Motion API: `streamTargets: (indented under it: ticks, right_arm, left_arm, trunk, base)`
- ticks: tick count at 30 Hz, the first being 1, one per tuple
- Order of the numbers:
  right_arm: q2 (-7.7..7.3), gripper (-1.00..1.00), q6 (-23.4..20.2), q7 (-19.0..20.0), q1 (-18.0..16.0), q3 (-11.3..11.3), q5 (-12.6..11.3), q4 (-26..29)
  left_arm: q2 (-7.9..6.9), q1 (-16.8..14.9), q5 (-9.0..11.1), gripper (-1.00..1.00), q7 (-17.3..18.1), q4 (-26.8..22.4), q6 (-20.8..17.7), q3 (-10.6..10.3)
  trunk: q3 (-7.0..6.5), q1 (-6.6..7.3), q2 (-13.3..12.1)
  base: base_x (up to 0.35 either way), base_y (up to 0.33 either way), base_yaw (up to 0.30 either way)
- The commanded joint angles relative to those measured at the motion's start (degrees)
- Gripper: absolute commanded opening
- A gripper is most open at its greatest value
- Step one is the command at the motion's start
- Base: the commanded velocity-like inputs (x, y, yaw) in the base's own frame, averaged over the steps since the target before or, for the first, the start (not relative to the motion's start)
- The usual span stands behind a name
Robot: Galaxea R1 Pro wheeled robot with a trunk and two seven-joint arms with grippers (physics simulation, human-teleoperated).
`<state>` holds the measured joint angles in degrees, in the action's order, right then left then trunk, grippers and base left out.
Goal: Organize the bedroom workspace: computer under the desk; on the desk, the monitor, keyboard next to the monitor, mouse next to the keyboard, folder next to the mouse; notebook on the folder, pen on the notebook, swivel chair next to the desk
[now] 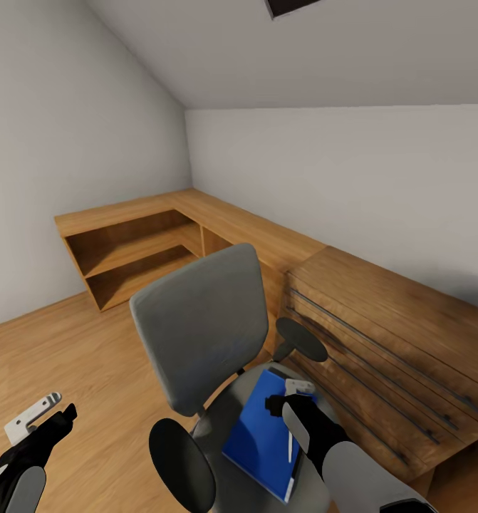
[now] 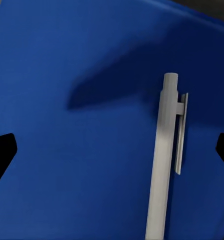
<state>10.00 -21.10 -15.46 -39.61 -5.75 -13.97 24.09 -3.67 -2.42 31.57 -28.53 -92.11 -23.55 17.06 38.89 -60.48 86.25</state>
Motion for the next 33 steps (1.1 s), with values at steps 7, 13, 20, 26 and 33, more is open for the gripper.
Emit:
streamTargets:
  ticks: [7, 13, 20, 26, 33]
  right_arm:
    - [0.0, 1.0, -0.25, -0.71, -0.03, -0.39, -0.48, 0.06]
    - [0.0, 1.0, -0.32, -0.97, -0.03, -0.48, -0.38, 0.0]
    - [0.0, 1.0, -0.32, -2.29, -0.03, -0.59, -0.32, 0.0]
    - [0.0, 1.0, -0.28, -3.25, -0.03, -0.69, -0.27, -0.01]
    - [0.0, 1.0, -0.26, -3.41, -0.03, -0.75, -0.26, -0.01]
  left_arm:
    - [-0.02, -0.04, 0.51, 1.0, -0.39, -0.09, -0.18, -0.01]
    - [-0.02, -0.03, 0.51, 1.0, -0.39, -0.09, -0.18, -0.01]
    - [-0.02, -0.01, 0.51, 1.0, -0.39, -0.09, -0.18, -0.01]
    - [-0.02, -0.03, 0.51, 1.0, -0.39, -0.09, -0.18, -0.01]
    - [-0.02, -0.03, 0.51, 1.0, -0.39, -0.09, -0.18, -0.01]
  trunk:
    - [0.05, 0.0, 0.03]
    - [0.05, 0.0, 0.03]
    - [0.05, 0.0, 0.03]
    - [0.05, 0.0, 0.03]
    - [0.05, 0.0, 0.03]
  base:
    - [0.0, 0.0, 0.0]
    - [0.0, 0.0, 0.0]
    - [0.0, 0.0, 0.0]
    - [0.0, 0.0, 0.0]
    - [0.0, 0.0, 0.0]
